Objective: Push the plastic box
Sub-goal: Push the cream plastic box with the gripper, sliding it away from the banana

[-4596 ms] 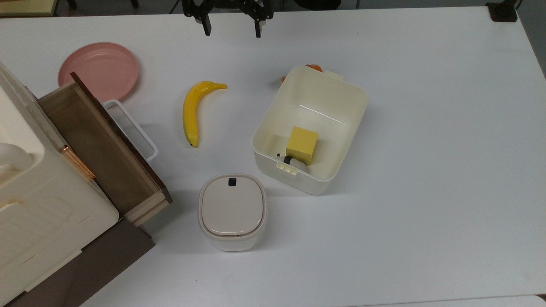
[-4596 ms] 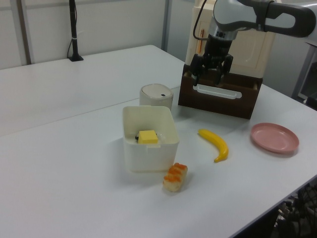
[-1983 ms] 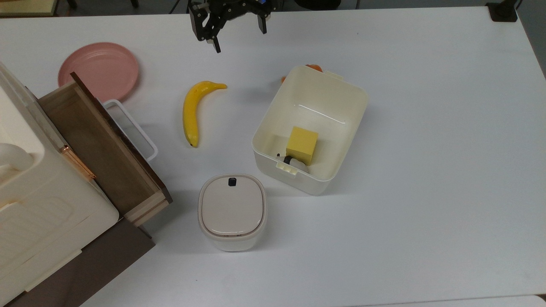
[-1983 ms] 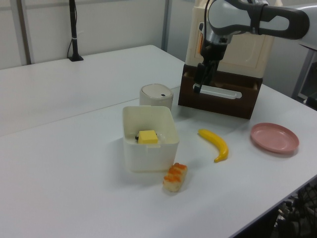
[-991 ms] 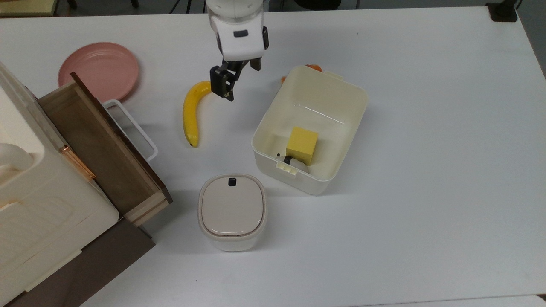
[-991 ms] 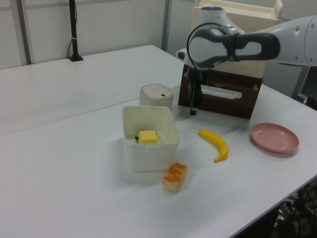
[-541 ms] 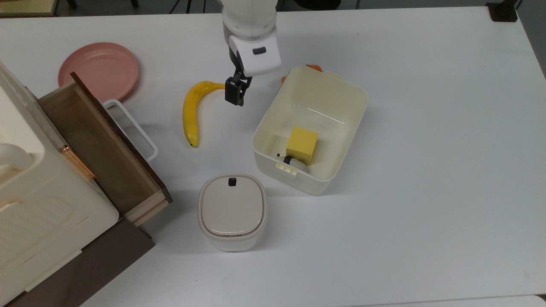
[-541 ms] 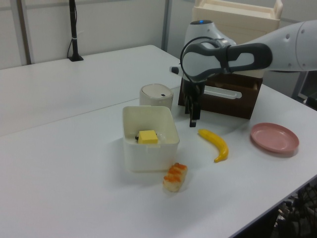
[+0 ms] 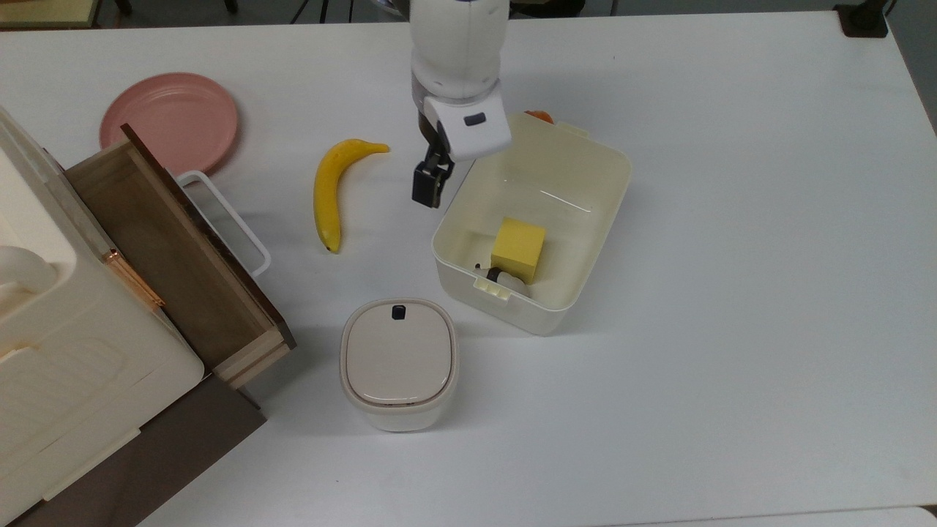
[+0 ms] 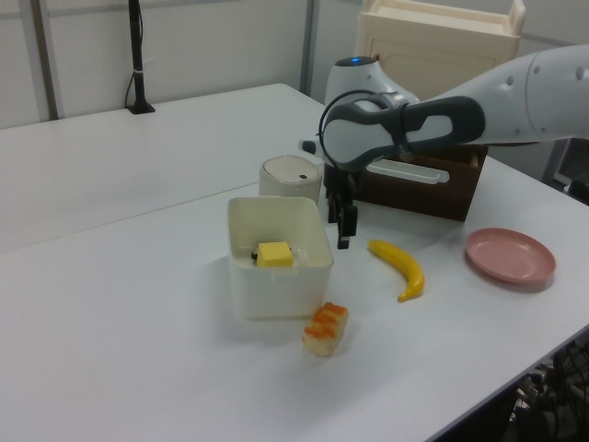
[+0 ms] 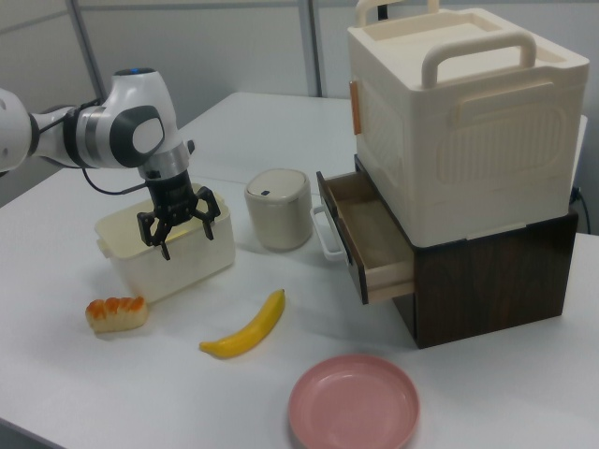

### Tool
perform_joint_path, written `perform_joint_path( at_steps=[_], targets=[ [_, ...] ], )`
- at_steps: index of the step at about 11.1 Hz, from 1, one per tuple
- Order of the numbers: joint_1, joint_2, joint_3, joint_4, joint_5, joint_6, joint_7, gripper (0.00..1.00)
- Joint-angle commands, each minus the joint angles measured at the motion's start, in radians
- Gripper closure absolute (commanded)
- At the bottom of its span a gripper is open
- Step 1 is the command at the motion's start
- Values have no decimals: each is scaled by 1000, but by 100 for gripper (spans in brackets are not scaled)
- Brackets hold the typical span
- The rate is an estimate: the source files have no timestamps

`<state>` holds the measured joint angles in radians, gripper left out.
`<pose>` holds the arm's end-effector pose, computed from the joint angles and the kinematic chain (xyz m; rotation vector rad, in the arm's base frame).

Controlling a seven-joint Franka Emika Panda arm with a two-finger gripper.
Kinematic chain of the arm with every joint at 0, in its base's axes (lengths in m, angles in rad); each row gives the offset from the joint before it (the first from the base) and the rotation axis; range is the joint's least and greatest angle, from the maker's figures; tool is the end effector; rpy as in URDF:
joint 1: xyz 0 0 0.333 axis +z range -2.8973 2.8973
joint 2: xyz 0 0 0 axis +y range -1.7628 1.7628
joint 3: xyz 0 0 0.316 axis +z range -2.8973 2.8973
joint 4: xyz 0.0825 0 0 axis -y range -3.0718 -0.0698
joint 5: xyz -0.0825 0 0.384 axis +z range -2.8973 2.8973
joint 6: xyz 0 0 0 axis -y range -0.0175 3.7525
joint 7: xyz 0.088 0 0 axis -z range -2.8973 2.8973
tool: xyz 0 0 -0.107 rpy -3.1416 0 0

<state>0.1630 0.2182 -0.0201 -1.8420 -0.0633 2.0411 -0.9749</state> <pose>0.6068 0.0844 0.4074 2.5980 1.6789 -0.0649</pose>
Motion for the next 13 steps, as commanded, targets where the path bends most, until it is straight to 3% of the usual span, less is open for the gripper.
perform_joint_path(
  at_steps=[1,13],
  targets=[
    [38,30,-6,3,-13,77,57,0],
    [64,89,88,60,-4,284,231,0]
  ],
)
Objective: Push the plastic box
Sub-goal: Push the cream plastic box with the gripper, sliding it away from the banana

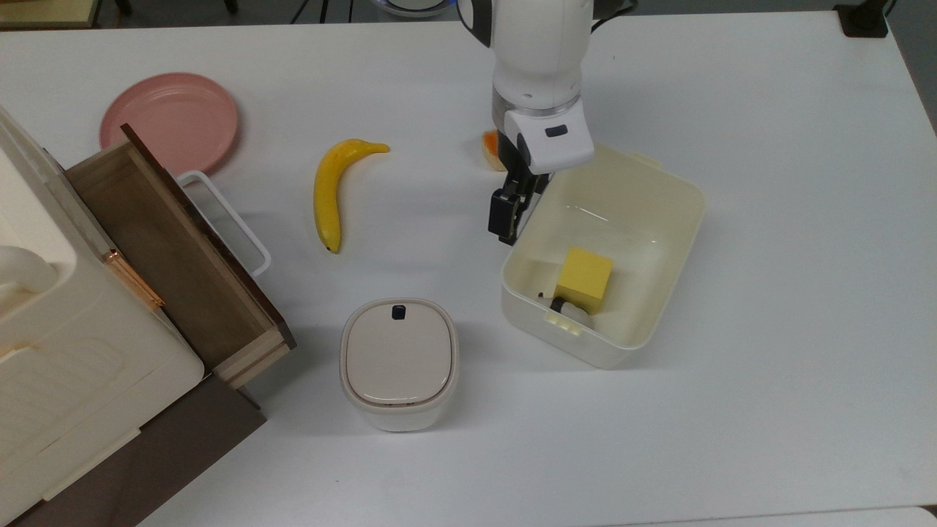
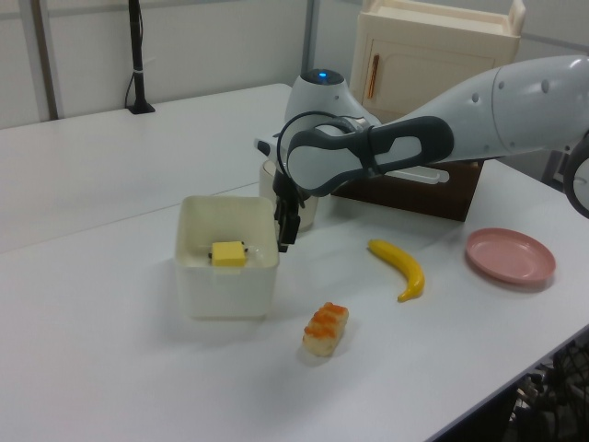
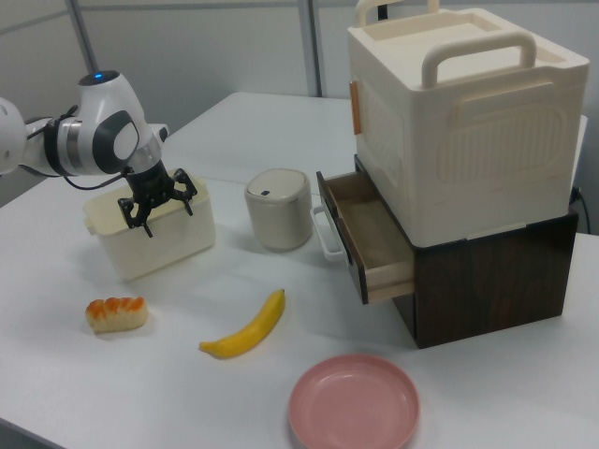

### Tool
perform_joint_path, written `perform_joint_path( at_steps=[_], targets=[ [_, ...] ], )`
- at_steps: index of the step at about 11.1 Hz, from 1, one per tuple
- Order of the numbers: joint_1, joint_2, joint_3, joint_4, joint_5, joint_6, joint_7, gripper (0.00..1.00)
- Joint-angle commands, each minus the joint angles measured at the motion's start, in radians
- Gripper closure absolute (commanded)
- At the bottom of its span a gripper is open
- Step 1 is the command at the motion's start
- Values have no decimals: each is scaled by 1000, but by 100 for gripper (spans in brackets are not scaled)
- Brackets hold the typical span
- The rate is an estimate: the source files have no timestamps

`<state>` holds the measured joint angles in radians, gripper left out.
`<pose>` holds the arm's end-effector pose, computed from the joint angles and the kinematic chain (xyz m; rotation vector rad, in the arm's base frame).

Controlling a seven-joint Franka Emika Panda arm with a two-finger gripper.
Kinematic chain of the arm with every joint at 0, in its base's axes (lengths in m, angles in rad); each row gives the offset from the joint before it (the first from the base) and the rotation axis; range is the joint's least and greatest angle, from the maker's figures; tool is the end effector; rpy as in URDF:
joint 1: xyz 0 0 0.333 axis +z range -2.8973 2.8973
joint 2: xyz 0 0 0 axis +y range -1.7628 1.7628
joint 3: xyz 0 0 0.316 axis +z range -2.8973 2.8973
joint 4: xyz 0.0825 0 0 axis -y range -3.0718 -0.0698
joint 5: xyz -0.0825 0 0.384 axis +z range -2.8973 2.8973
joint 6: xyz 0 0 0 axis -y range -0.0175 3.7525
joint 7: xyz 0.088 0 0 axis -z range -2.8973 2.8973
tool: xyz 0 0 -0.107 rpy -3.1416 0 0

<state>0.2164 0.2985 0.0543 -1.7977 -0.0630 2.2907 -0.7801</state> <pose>0.6297 0.1705 0.4018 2.6094 1.5708 0.2747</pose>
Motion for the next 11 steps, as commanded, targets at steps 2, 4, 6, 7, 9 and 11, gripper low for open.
perform_joint_path(
  at_steps=[2,4,6,7,9,11],
  targets=[
    [11,11,19,18,-5,36,36,0],
    [11,10,27,30,-5,36,36,0],
    [8,-7,27,31,-8,27,35,0],
    [0,-36,27,26,-6,15,38,0],
    [-34,-117,27,31,-5,-127,51,0],
    [-58,-211,27,38,-1,-253,170,0]
  ],
)
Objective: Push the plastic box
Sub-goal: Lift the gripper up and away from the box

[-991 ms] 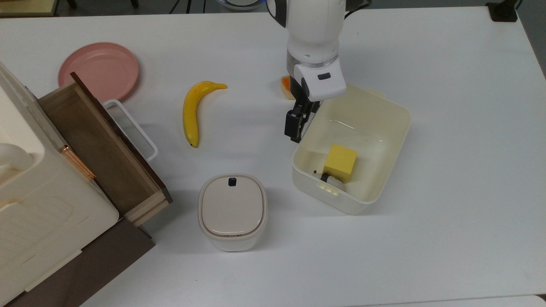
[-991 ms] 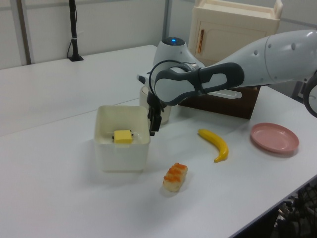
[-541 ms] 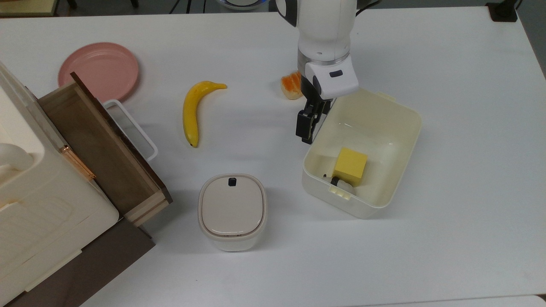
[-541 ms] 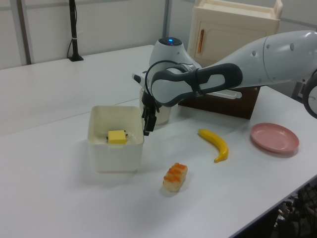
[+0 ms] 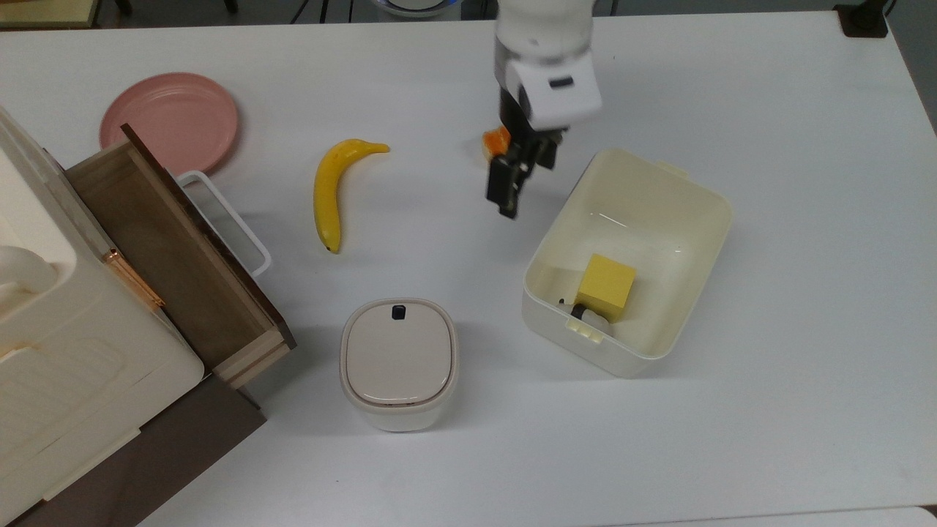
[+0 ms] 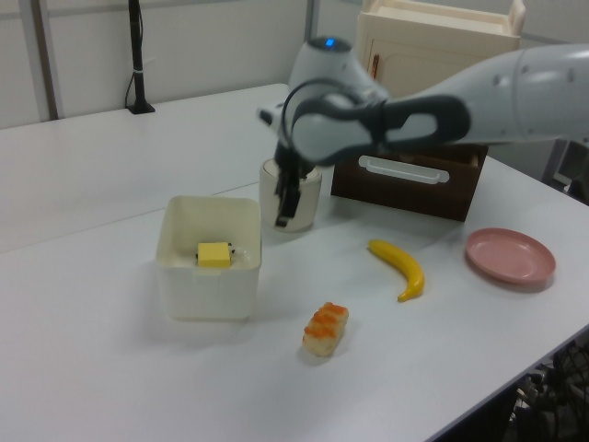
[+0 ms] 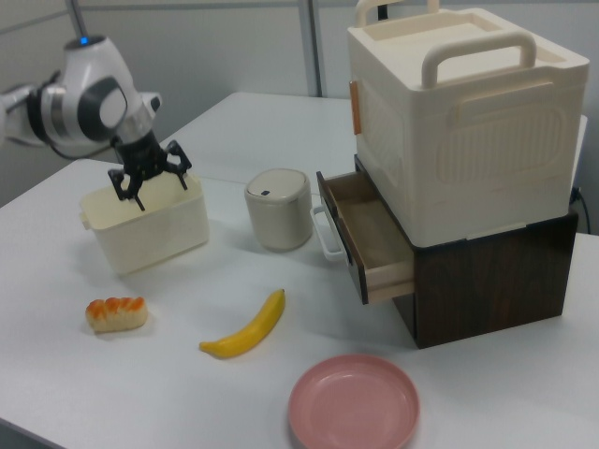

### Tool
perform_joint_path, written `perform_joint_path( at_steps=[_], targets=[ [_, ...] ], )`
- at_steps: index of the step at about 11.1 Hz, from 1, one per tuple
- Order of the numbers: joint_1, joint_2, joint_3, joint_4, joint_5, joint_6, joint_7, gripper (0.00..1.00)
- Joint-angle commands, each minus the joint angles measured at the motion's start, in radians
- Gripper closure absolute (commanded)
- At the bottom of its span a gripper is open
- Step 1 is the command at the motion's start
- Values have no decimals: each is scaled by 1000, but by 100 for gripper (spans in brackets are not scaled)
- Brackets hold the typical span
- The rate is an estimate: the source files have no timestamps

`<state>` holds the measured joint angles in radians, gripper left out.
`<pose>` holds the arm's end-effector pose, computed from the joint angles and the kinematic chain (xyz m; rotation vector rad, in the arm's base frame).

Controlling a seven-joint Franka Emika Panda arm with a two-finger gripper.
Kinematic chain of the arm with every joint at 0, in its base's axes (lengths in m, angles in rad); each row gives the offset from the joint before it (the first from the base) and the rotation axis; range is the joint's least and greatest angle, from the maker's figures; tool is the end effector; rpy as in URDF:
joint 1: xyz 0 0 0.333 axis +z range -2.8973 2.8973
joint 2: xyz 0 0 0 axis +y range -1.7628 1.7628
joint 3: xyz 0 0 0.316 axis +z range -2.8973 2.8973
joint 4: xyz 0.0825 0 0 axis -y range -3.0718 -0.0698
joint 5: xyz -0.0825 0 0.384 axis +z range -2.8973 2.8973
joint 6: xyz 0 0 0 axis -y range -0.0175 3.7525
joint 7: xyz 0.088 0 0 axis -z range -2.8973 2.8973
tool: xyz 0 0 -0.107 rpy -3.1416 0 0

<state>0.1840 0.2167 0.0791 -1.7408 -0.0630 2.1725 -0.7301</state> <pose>0.6234 0.1618 0.4701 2.6522 1.4828 0.3065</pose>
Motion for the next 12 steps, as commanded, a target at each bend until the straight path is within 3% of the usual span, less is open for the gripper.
perform_joint_path(
  at_steps=[1,7,10,12],
  targets=[
    [-38,-163,2,-19,-1,-182,200,0],
    [-112,-254,2,-19,26,-375,778,0],
    [-164,-284,-2,-29,40,-404,824,0],
    [-196,-292,-10,-34,86,-402,825,0]
  ],
)
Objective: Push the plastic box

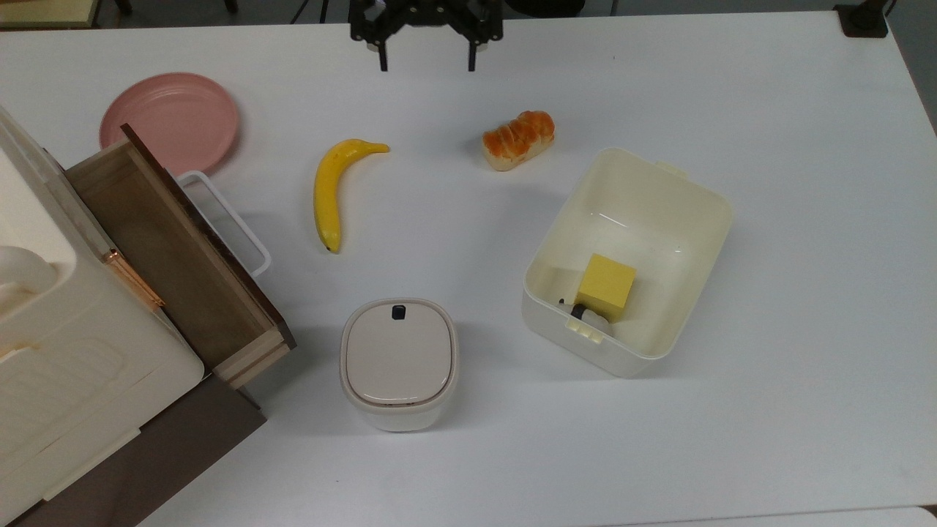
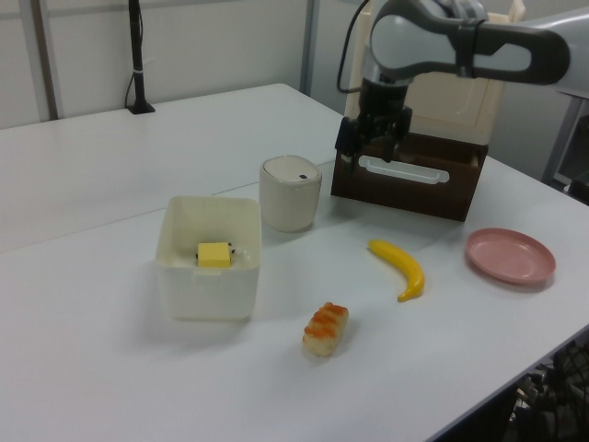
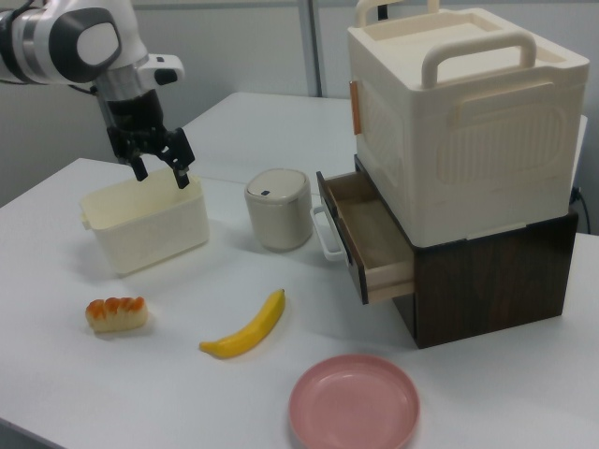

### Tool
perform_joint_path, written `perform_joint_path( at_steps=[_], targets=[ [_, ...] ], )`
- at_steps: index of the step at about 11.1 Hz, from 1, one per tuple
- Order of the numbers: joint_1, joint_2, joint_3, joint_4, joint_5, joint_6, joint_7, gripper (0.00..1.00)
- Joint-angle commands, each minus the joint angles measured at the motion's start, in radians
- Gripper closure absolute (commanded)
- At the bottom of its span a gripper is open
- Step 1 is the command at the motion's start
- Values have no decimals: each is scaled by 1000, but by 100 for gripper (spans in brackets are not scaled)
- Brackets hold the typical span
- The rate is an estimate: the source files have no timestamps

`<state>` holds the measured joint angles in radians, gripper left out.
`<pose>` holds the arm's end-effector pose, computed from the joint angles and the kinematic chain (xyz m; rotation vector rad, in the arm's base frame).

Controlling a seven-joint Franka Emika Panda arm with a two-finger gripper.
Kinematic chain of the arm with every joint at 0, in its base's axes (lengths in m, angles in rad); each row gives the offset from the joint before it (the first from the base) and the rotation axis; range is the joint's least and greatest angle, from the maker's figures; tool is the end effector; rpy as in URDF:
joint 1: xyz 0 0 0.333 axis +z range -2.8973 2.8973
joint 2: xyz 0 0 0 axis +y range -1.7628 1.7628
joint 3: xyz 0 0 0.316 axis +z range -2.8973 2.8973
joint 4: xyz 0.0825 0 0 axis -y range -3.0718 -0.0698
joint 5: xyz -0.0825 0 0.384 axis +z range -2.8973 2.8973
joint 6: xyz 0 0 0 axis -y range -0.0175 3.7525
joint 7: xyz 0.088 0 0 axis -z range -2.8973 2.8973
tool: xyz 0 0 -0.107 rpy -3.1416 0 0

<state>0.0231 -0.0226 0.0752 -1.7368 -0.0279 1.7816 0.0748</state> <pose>0.5597 0.0532 0.5767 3.1161 0.0443 0.1085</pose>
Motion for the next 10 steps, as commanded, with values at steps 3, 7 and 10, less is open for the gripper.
perform_joint_path(
  at_steps=[3,7,10],
  targets=[
    [-19,-62,-40,-49,91,-11,62,0],
    [63,-46,-124,-40,108,-7,62,0],
    [72,-42,-130,-38,109,-2,48,0]
  ],
)
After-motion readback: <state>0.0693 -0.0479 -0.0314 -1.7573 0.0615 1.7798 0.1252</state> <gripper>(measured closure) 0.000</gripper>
